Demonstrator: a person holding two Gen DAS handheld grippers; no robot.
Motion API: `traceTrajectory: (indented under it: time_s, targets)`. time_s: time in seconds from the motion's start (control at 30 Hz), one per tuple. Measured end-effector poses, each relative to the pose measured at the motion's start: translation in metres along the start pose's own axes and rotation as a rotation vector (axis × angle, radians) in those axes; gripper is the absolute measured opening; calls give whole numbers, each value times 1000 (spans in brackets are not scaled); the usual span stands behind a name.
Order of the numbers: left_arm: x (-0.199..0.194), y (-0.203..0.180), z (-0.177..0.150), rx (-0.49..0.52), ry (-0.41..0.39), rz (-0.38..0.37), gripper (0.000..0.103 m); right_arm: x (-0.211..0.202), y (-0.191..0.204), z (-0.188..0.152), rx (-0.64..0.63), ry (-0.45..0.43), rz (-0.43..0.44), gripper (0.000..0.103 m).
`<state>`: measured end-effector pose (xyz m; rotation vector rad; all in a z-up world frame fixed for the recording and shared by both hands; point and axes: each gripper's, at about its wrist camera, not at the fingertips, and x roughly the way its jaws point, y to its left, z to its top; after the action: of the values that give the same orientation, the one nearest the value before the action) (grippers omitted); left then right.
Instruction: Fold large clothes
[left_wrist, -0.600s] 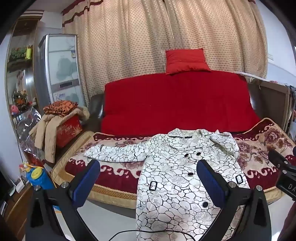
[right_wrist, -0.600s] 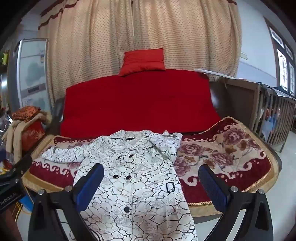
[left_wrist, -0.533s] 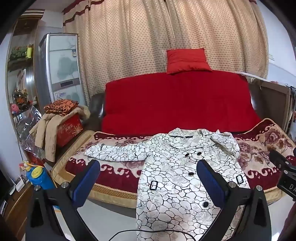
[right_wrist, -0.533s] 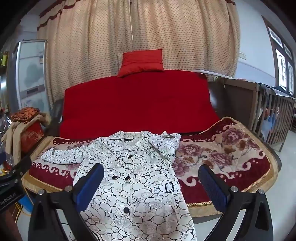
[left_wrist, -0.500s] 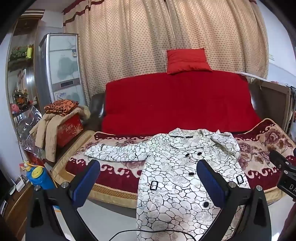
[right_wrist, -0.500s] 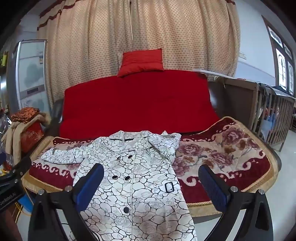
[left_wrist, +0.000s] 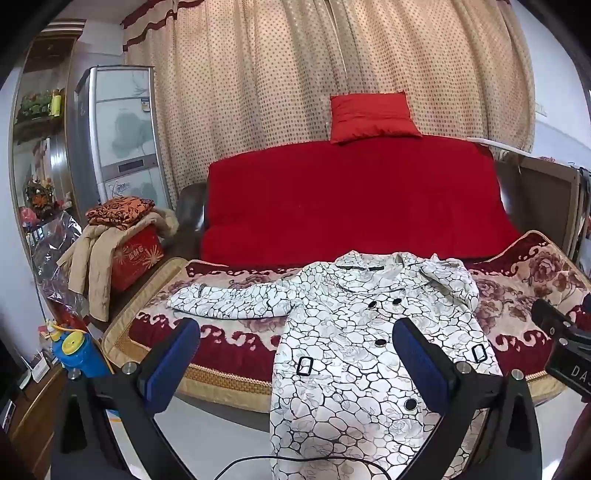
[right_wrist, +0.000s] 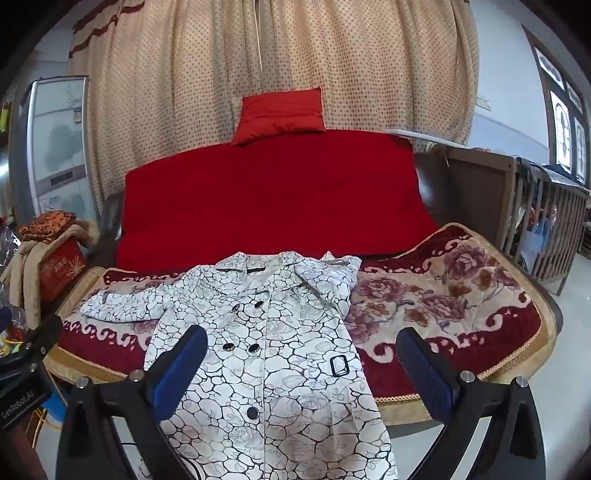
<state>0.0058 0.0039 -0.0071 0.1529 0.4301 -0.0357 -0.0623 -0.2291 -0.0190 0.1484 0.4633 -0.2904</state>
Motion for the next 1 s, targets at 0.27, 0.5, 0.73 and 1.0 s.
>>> traceTrajectory:
  time_s: [0.27, 0.5, 0.73, 1.0]
  targets:
    - [0, -2, 0, 2, -3, 5, 103, 1, 3, -5, -9, 12, 7, 103]
    - [1, -2, -1, 7, -2, 4, 103, 0, 5, -6, -1, 11, 7, 103]
    - [2, -3, -2, 13, 3, -1, 103, 1, 3, -4, -3, 19, 8, 103]
    - [1, -3, -2, 14, 1, -2, 103, 2, 4, -3, -6, 21, 10, 103]
